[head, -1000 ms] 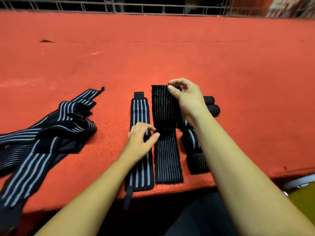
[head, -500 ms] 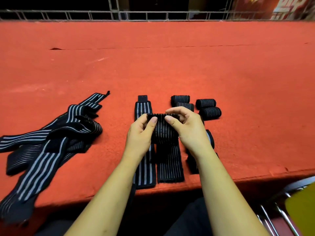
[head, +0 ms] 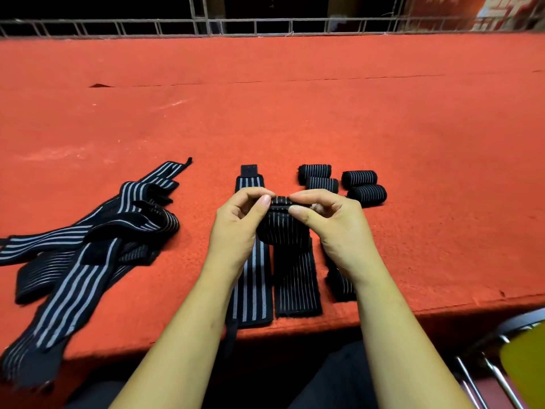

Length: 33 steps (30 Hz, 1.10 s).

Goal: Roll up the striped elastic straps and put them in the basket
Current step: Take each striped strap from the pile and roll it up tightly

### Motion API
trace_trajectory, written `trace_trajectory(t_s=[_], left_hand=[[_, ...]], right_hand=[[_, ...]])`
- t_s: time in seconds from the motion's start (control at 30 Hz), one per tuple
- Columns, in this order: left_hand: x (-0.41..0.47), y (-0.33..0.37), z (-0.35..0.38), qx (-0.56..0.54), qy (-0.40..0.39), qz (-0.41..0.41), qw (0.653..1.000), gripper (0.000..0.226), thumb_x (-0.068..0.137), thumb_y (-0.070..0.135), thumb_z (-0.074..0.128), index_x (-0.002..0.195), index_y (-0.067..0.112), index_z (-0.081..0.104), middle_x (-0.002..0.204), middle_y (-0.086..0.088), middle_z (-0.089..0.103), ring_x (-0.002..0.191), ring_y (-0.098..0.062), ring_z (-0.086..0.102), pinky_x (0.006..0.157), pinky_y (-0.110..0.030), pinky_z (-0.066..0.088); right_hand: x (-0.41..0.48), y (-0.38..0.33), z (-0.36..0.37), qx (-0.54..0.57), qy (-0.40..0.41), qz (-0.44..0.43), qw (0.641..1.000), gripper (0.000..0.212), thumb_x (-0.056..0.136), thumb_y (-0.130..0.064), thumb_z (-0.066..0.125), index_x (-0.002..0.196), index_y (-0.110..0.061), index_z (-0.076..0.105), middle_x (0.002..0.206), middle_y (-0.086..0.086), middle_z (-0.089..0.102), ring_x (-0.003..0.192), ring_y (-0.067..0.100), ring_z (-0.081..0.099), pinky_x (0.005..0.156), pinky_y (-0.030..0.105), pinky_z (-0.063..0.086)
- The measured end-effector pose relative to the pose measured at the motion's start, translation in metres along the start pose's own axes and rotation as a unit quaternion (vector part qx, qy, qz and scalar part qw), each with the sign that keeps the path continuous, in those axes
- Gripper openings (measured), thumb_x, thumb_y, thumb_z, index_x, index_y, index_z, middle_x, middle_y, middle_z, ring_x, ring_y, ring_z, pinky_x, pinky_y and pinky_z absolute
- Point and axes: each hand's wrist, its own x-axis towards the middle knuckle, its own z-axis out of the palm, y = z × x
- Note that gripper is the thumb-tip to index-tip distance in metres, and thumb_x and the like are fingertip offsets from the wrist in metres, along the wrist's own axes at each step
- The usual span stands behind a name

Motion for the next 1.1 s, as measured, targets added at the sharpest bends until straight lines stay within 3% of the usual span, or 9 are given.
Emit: trace_trajectory(t_s=[0.2, 0.3, 0.43, 0.57, 0.67, 0.77, 0.87, 1.03, 1.1], left_hand=[[-0.002, -0.002, -0.005, 0.090, -0.038, 0.028, 0.995, 0.023, 0.092, 0.008, 0.061, 0.108, 0.024, 0.066, 0.103, 0.004, 0.072, 0.099, -0.010, 0.066, 0.088, -0.027, 0.051], [-0.002, -0.001, -0.004, 0.110, -0.035, 0.033, 0.993, 0.015, 0.091, 0.020, 0.061, 0.100, 0.030, 0.067, 0.094, 0.010, 0.069, 0.091, -0.007, 0.063, 0.083, -0.024, 0.047], [-0.002, 0.000, -0.001, 0.117, -0.049, 0.014, 0.992, 0.016, 0.098, 0.038, 0.055, 0.098, 0.028, 0.067, 0.091, -0.012, 0.065, 0.083, -0.015, 0.055, 0.076, -0.034, 0.045], [-0.002, 0.003, 0.002, 0.037, -0.028, -0.020, 0.999, 0.017, 0.101, 0.019, 0.054, 0.099, 0.024, 0.070, 0.093, -0.001, 0.065, 0.087, -0.012, 0.058, 0.077, -0.028, 0.047], [-0.001, 0.004, -0.001, 0.029, -0.029, -0.016, 0.999, 0.019, 0.096, 0.016, 0.056, 0.102, 0.027, 0.070, 0.100, 0.000, 0.066, 0.093, -0.013, 0.060, 0.084, -0.030, 0.049], [-0.001, 0.006, -0.002, 0.058, -0.038, 0.022, 0.997, 0.026, 0.094, 0.003, 0.054, 0.109, 0.021, 0.064, 0.109, 0.001, 0.065, 0.105, -0.010, 0.060, 0.096, -0.030, 0.047], [-0.002, 0.005, -0.001, 0.080, -0.045, 0.030, 0.995, 0.034, 0.095, -0.004, 0.053, 0.119, 0.019, 0.058, 0.120, -0.006, 0.063, 0.113, -0.013, 0.060, 0.102, -0.032, 0.047], [-0.005, 0.005, -0.001, 0.120, -0.044, -0.010, 0.992, 0.015, 0.099, 0.025, 0.056, 0.111, 0.025, 0.066, 0.103, 0.007, 0.070, 0.097, -0.007, 0.064, 0.088, -0.031, 0.051], [-0.005, 0.006, 0.002, 0.135, -0.040, -0.022, 0.990, 0.023, 0.099, 0.040, 0.051, 0.105, 0.027, 0.069, 0.096, 0.008, 0.070, 0.091, -0.008, 0.064, 0.084, -0.035, 0.051]], right_hand=[[0.000, 0.005, -0.001, -0.041, 0.008, -0.002, 0.999, 0.019, 0.094, -0.013, 0.065, 0.109, -0.023, 0.071, 0.093, 0.002, 0.074, 0.090, 0.009, 0.069, 0.084, 0.029, 0.054], [-0.001, 0.003, 0.001, -0.002, 0.026, -0.007, 1.000, 0.020, 0.092, -0.002, 0.064, 0.097, -0.020, 0.072, 0.088, 0.004, 0.074, 0.083, 0.011, 0.069, 0.075, 0.025, 0.053], [0.000, 0.000, 0.001, 0.003, 0.036, -0.011, 0.999, 0.020, 0.087, 0.003, 0.067, 0.090, -0.015, 0.073, 0.072, -0.011, 0.069, 0.069, 0.000, 0.062, 0.069, 0.017, 0.047], [-0.001, -0.003, 0.003, 0.032, 0.028, -0.006, 0.999, 0.023, 0.085, 0.009, 0.068, 0.087, -0.014, 0.073, 0.081, -0.005, 0.074, 0.080, 0.005, 0.069, 0.076, 0.017, 0.050], [-0.003, -0.005, 0.002, 0.025, 0.002, 0.000, 1.000, 0.017, 0.088, -0.004, 0.070, 0.097, -0.018, 0.074, 0.088, -0.010, 0.074, 0.084, 0.000, 0.067, 0.079, 0.017, 0.049], [-0.003, 0.000, 0.003, 0.001, 0.005, -0.006, 1.000, 0.022, 0.092, -0.010, 0.067, 0.111, -0.021, 0.071, 0.099, -0.004, 0.074, 0.098, 0.011, 0.069, 0.087, 0.029, 0.053], [-0.003, 0.001, 0.006, 0.044, 0.011, 0.012, 0.999, 0.033, 0.095, 0.001, 0.059, 0.121, -0.017, 0.064, 0.100, 0.007, 0.074, 0.096, 0.015, 0.071, 0.078, 0.025, 0.055], [-0.002, 0.005, 0.007, 0.037, 0.041, 0.003, 0.998, 0.030, 0.091, 0.006, 0.058, 0.105, -0.020, 0.066, 0.102, 0.014, 0.071, 0.097, 0.028, 0.069, 0.085, 0.046, 0.058], [-0.002, 0.005, 0.008, 0.032, 0.037, 0.009, 0.999, 0.031, 0.090, 0.007, 0.057, 0.097, -0.022, 0.065, 0.101, 0.017, 0.069, 0.091, 0.029, 0.067, 0.083, 0.049, 0.055]])
